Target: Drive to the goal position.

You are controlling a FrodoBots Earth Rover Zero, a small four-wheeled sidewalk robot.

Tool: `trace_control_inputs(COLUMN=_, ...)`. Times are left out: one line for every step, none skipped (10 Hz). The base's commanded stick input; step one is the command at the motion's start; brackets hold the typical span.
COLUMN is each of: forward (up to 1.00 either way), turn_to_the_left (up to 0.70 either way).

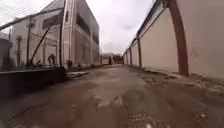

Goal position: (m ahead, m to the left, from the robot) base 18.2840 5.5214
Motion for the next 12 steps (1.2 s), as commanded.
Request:
trace_control_inputs(forward=0.85, turn_to_the_left=0.00)
trace_control_inputs(forward=0.85, turn_to_the_left=0.00)
trace_control_inputs(forward=0.85, turn_to_the_left=0.00)
trace_control_inputs(forward=0.85, turn_to_the_left=0.00)
trace_control_inputs(forward=0.85, turn_to_the_left=0.00)
trace_control_inputs(forward=0.85, turn_to_the_left=0.00)
trace_control_inputs(forward=0.85, turn_to_the_left=0.00)
trace_control_inputs(forward=0.85, turn_to_the_left=0.00)
trace_control_inputs(forward=0.85, turn_to_the_left=0.00)
trace_control_inputs(forward=0.85, turn_to_the_left=0.00)
trace_control_inputs(forward=0.85, turn_to_the_left=0.00)
trace_control_inputs(forward=0.85, turn_to_the_left=0.00)
